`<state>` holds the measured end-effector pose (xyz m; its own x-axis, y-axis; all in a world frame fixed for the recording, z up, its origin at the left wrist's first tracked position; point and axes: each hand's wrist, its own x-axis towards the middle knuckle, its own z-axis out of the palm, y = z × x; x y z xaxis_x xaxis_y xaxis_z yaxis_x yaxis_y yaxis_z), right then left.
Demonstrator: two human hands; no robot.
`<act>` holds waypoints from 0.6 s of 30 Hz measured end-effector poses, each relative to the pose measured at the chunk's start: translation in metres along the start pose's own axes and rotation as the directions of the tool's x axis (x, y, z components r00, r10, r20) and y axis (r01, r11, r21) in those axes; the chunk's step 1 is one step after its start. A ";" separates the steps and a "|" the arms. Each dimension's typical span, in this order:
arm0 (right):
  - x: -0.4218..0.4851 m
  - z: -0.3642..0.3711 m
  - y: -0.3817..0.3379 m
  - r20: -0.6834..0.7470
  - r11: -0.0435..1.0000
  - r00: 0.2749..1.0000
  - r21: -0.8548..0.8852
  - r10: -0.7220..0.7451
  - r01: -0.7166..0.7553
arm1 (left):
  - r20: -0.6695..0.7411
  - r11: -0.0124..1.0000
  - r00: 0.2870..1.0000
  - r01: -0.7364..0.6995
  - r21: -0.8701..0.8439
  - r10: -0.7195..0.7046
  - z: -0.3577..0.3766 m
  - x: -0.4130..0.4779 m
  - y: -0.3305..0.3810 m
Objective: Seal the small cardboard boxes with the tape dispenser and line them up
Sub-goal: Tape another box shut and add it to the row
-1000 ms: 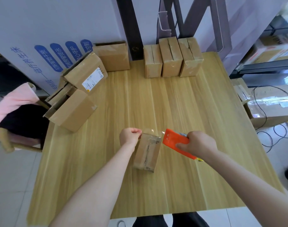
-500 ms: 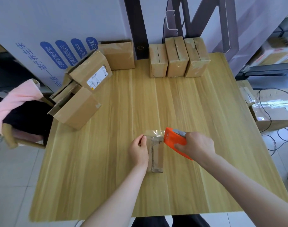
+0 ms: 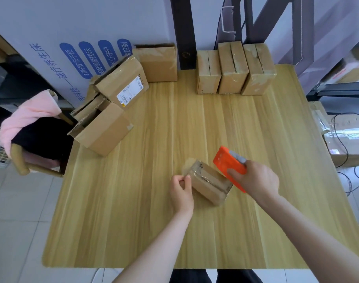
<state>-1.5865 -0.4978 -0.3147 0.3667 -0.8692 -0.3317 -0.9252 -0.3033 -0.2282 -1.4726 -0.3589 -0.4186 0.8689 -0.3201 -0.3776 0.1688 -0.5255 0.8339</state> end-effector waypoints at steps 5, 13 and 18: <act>0.003 -0.013 -0.005 -0.224 0.858 0.973 0.509 0.053 0.071 | -0.037 0.998 0.998 0.041 -0.058 -0.043 0.004 -0.028 -0.005; -0.003 0.007 -0.026 0.048 0.669 0.999 0.743 0.001 -0.036 | 0.010 0.939 0.969 -0.242 0.243 0.247 -0.007 0.010 0.025; -0.006 0.005 -0.026 0.037 0.700 0.999 0.714 -0.009 -0.020 | 0.221 0.843 0.953 -0.287 0.456 0.205 -0.007 0.045 0.038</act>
<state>-1.5639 -0.4827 -0.3118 0.3786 -0.8512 -0.3634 -0.5852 0.0839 -0.8065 -1.4236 -0.3874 -0.4014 0.7600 -0.5873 -0.2784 -0.3191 -0.7103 0.6274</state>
